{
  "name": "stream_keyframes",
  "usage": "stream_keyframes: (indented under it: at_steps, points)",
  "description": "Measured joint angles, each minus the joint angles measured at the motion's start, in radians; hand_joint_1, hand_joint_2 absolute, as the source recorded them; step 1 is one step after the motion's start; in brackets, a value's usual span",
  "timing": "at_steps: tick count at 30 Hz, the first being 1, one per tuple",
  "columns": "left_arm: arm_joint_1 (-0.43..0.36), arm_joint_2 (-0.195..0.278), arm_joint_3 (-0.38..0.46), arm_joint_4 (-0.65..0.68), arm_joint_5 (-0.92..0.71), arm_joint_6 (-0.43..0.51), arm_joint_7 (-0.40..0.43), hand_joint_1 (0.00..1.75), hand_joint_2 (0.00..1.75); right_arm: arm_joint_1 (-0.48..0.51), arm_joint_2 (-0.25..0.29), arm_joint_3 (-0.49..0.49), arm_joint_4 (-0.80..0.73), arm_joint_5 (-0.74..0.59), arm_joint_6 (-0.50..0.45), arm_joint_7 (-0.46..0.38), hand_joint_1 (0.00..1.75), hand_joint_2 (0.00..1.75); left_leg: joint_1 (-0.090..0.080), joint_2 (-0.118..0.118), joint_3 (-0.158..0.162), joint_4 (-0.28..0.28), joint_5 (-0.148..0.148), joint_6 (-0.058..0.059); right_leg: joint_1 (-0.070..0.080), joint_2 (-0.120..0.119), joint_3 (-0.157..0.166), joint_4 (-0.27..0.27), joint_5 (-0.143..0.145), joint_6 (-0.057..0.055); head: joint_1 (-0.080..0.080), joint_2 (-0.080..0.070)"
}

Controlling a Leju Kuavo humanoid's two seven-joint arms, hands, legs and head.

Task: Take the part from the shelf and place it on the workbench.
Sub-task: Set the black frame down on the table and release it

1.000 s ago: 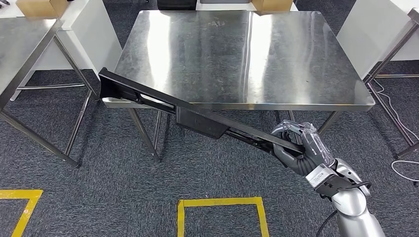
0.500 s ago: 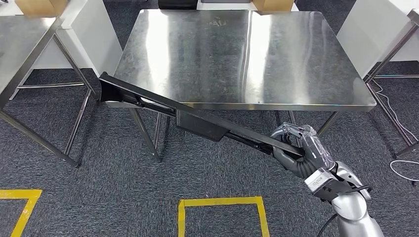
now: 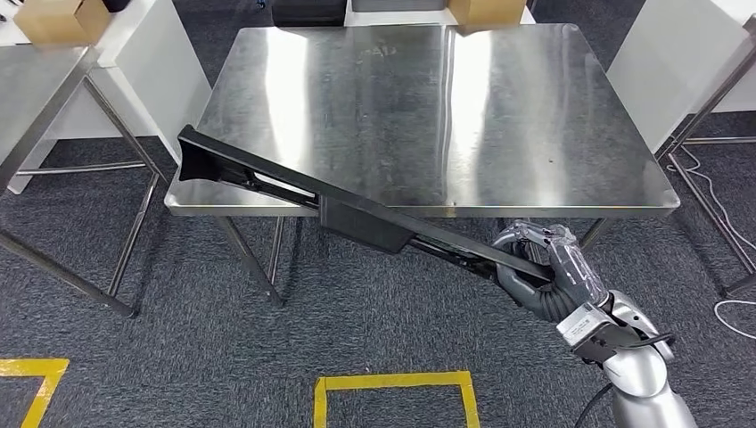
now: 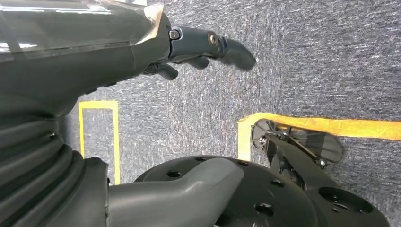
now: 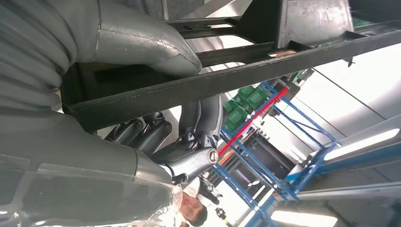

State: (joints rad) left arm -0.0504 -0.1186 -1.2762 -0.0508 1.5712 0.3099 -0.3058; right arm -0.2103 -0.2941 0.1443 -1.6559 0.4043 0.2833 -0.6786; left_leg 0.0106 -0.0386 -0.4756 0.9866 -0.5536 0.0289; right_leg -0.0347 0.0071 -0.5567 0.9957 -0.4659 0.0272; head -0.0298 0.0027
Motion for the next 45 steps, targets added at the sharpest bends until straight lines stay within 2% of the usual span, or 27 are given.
stream_keyframes:
  at_steps: [2, 4, 5, 6, 8, 9, 11, 14, 16, 18, 19, 21, 22, 23, 24, 25, 26, 27, 28, 30, 32, 36, 37, 38, 41, 43, 45]
  points:
    - [-0.001, 0.000, 0.000, 0.000, 0.000, 0.004, 0.000, 0.00, 1.75, -0.003, -0.001, 0.000, 0.000, -0.002, 0.001, -0.001, 1.75, 1.75, 0.001, 0.019, -0.062, 0.106, -0.027, -0.008, 0.003, -0.003, 0.026, -0.002, -0.022, -0.015, -0.004, 0.000]
    - [0.001, 0.000, 0.000, 0.000, 0.000, 0.006, -0.001, 0.00, 1.75, -0.004, -0.002, 0.000, 0.002, -0.004, 0.001, -0.002, 1.75, 1.75, 0.000, 0.029, -0.185, 0.259, -0.050, -0.010, 0.009, -0.006, 0.052, -0.003, -0.050, -0.022, -0.007, 0.000]
    - [0.003, 0.000, 0.000, 0.000, 0.000, 0.008, 0.000, 0.00, 1.75, -0.003, -0.002, 0.000, 0.003, -0.004, 0.002, -0.002, 1.75, 1.75, -0.002, 0.030, -0.242, 0.306, -0.038, -0.006, 0.013, -0.006, 0.069, -0.003, -0.065, -0.024, -0.007, 0.000]
    - [0.006, 0.000, 0.001, 0.000, 0.000, 0.009, 0.000, 0.00, 1.75, -0.003, -0.002, 0.001, 0.005, -0.004, 0.003, -0.002, 1.75, 1.75, -0.005, 0.030, -0.280, 0.313, 0.001, 0.001, 0.018, -0.006, 0.090, -0.004, -0.082, -0.025, -0.007, 0.000]
    - [0.009, -0.001, 0.001, 0.000, -0.001, 0.014, 0.001, 0.00, 1.75, -0.002, -0.001, 0.001, 0.006, -0.004, 0.004, -0.002, 1.75, 1.75, -0.017, 0.030, -0.299, 0.216, 0.133, 0.027, 0.027, -0.006, 0.137, -0.012, -0.117, -0.028, -0.007, 0.000]
    - [0.010, 0.000, 0.001, 0.001, -0.001, 0.015, 0.002, 0.00, 1.75, -0.001, -0.001, 0.001, 0.008, -0.004, 0.004, -0.002, 1.75, 1.75, -0.026, 0.030, -0.291, 0.161, 0.191, 0.047, 0.029, -0.006, 0.160, -0.021, -0.133, -0.028, -0.002, 0.000]
    - [0.013, 0.000, 0.001, 0.001, -0.002, 0.018, 0.003, 0.00, 1.75, -0.001, 0.002, 0.002, 0.014, -0.004, 0.004, -0.001, 1.75, 1.75, -0.047, 0.031, -0.267, 0.095, 0.247, 0.082, 0.030, -0.006, 0.192, -0.047, -0.152, -0.020, 0.008, 0.000]
    - [0.012, -0.002, 0.001, 0.001, -0.002, 0.023, 0.004, 0.00, 1.75, -0.004, 0.008, 0.004, 0.017, -0.001, 0.004, 0.002, 1.75, 1.75, -0.066, 0.026, -0.204, 0.041, 0.215, 0.113, 0.025, -0.007, 0.208, -0.044, -0.131, 0.014, 0.000, 0.000]
    - [0.008, -0.008, 0.001, 0.001, -0.003, 0.025, 0.000, 0.00, 1.75, -0.006, 0.010, 0.004, 0.017, 0.001, 0.002, 0.002, 1.75, 1.75, -0.058, 0.020, -0.138, -0.034, 0.193, 0.116, 0.025, -0.006, 0.151, 0.067, -0.085, 0.032, -0.004, 0.000]
    - [0.007, -0.012, 0.001, 0.000, -0.004, 0.032, -0.006, 0.00, 1.75, 0.000, 0.012, 0.004, 0.019, 0.001, 0.000, 0.002, 1.75, 1.75, -0.043, 0.017, -0.087, -0.082, 0.175, 0.109, 0.021, -0.004, 0.068, 0.188, -0.083, 0.024, -0.007, 0.000]
    - [0.008, -0.014, 0.001, 0.001, -0.006, 0.037, -0.007, 0.00, 1.75, 0.003, 0.013, 0.004, 0.021, 0.002, 0.000, 0.002, 1.75, 1.75, -0.036, 0.015, -0.068, -0.092, 0.168, 0.107, 0.019, -0.004, 0.036, 0.219, -0.107, 0.014, -0.006, 0.000]
    - [0.010, -0.018, 0.001, 0.001, -0.010, 0.052, -0.007, 0.00, 1.75, 0.009, 0.014, 0.004, 0.024, 0.004, -0.001, 0.005, 1.75, 1.75, -0.023, 0.010, -0.031, -0.104, 0.147, 0.095, 0.012, -0.004, -0.014, 0.229, -0.168, 0.014, -0.004, 0.000]
    - [0.010, -0.019, 0.001, 0.001, -0.012, 0.059, -0.008, 0.00, 1.75, 0.010, 0.014, 0.004, 0.025, 0.005, -0.001, 0.006, 1.75, 1.75, -0.015, 0.007, -0.012, -0.106, 0.133, 0.084, 0.006, -0.005, -0.034, 0.211, -0.188, 0.025, -0.003, 0.000]
    - [0.010, -0.020, 0.001, 0.001, -0.014, 0.066, -0.009, 0.00, 1.75, 0.010, 0.015, 0.004, 0.025, 0.007, -0.001, 0.007, 1.75, 1.75, -0.007, 0.003, 0.006, -0.105, 0.116, 0.070, -0.004, -0.005, -0.046, 0.173, -0.184, 0.046, -0.003, 0.000]
    - [0.010, -0.021, 0.001, 0.001, -0.015, 0.071, -0.012, 0.00, 1.75, 0.010, 0.015, 0.004, 0.025, 0.009, -0.002, 0.007, 1.75, 1.75, 0.003, 0.000, 0.021, -0.099, 0.097, 0.055, -0.016, -0.007, -0.052, 0.116, -0.150, 0.075, -0.003, 0.000]
    - [0.011, -0.020, 0.001, 0.001, -0.015, 0.075, -0.017, 0.00, 1.75, 0.011, 0.016, 0.004, 0.026, 0.012, -0.002, 0.008, 1.75, 1.75, 0.008, -0.002, 0.031, -0.088, 0.076, 0.039, -0.027, -0.014, -0.053, 0.059, -0.083, 0.109, -0.001, 0.000]
    - [0.012, -0.019, 0.001, 0.002, -0.016, 0.080, -0.026, 0.00, 1.75, 0.011, 0.018, 0.005, 0.028, 0.016, -0.003, 0.009, 1.75, 1.75, 0.013, -0.005, 0.038, -0.069, 0.054, 0.025, -0.033, -0.023, -0.055, 0.016, -0.025, 0.127, 0.003, 0.000]
    - [0.012, -0.018, 0.001, 0.004, -0.018, 0.086, -0.036, 0.00, 1.75, 0.012, 0.020, 0.005, 0.030, 0.019, -0.004, 0.012, 1.75, 1.75, 0.014, -0.006, 0.037, -0.049, 0.033, 0.015, -0.034, -0.027, -0.056, -0.003, 0.020, 0.126, 0.006, 0.000]
    - [0.012, -0.018, 0.000, 0.005, -0.020, 0.093, -0.046, 0.00, 1.75, 0.014, 0.021, 0.005, 0.031, 0.021, -0.005, 0.013, 1.75, 1.75, 0.013, -0.005, 0.036, -0.032, 0.014, 0.007, -0.033, -0.031, -0.060, 0.003, 0.042, 0.109, 0.007, 0.000]
    - [0.009, -0.019, 0.000, 0.005, -0.022, 0.105, -0.065, 0.00, 1.75, 0.015, 0.022, 0.003, 0.030, 0.022, -0.006, 0.016, 1.75, 1.75, 0.015, 0.003, 0.037, -0.015, -0.008, -0.001, -0.029, -0.023, -0.060, 0.027, 0.028, 0.059, 0.002, 0.000]
    - [0.006, -0.020, 0.000, 0.005, -0.018, 0.109, -0.076, 0.00, 1.75, 0.008, 0.021, 0.002, 0.027, 0.022, -0.008, 0.015, 1.75, 1.75, 0.018, 0.017, 0.019, 0.033, -0.025, -0.009, -0.029, -0.020, -0.052, 0.033, 0.017, 0.038, -0.002, 0.000]
    - [0.003, -0.021, 0.000, 0.005, -0.007, 0.107, -0.081, 0.00, 1.75, -0.012, 0.021, 0.002, 0.030, 0.021, -0.009, 0.015, 1.75, 1.75, 0.018, 0.029, -0.145, 0.269, -0.099, -0.018, -0.019, -0.017, -0.030, 0.031, -0.002, 0.012, -0.004, 0.000]
    - [0.003, -0.021, 0.000, 0.005, -0.005, 0.106, -0.081, 0.00, 1.75, -0.014, 0.021, 0.002, 0.033, 0.021, -0.009, 0.015, 1.75, 1.75, 0.016, 0.029, -0.178, 0.292, -0.094, -0.015, -0.015, -0.017, -0.024, 0.031, -0.008, 0.008, -0.004, 0.000]
    - [0.003, -0.021, 0.000, 0.005, -0.003, 0.105, -0.081, 0.00, 1.75, -0.016, 0.022, 0.003, 0.035, 0.022, -0.010, 0.016, 1.75, 1.75, 0.014, 0.029, -0.194, 0.282, -0.067, -0.009, -0.011, -0.017, -0.015, 0.031, -0.014, 0.005, -0.004, 0.000]
    - [0.003, -0.020, 0.000, 0.006, -0.001, 0.102, -0.081, 0.00, 1.75, -0.027, 0.025, 0.005, 0.040, 0.024, -0.016, 0.019, 1.75, 1.75, 0.000, 0.031, -0.167, 0.126, 0.071, 0.025, -0.004, -0.015, 0.010, 0.027, -0.031, 0.006, -0.002, 0.000]
    - [0.002, -0.020, 0.000, 0.006, -0.001, 0.099, -0.081, 0.00, 1.75, -0.034, 0.029, 0.005, 0.043, 0.026, -0.023, 0.022, 1.75, 1.75, -0.013, 0.034, -0.150, 0.060, 0.098, 0.042, -0.002, -0.015, 0.017, 0.022, -0.035, 0.010, -0.002, 0.000]
    - [0.001, -0.022, 0.000, 0.006, -0.001, 0.098, -0.081, 0.00, 1.75, -0.037, 0.033, 0.006, 0.044, 0.030, -0.029, 0.029, 1.75, 1.75, -0.021, 0.033, -0.142, 0.040, 0.097, 0.046, 0.000, -0.016, 0.022, 0.011, -0.036, 0.021, -0.005, 0.000]
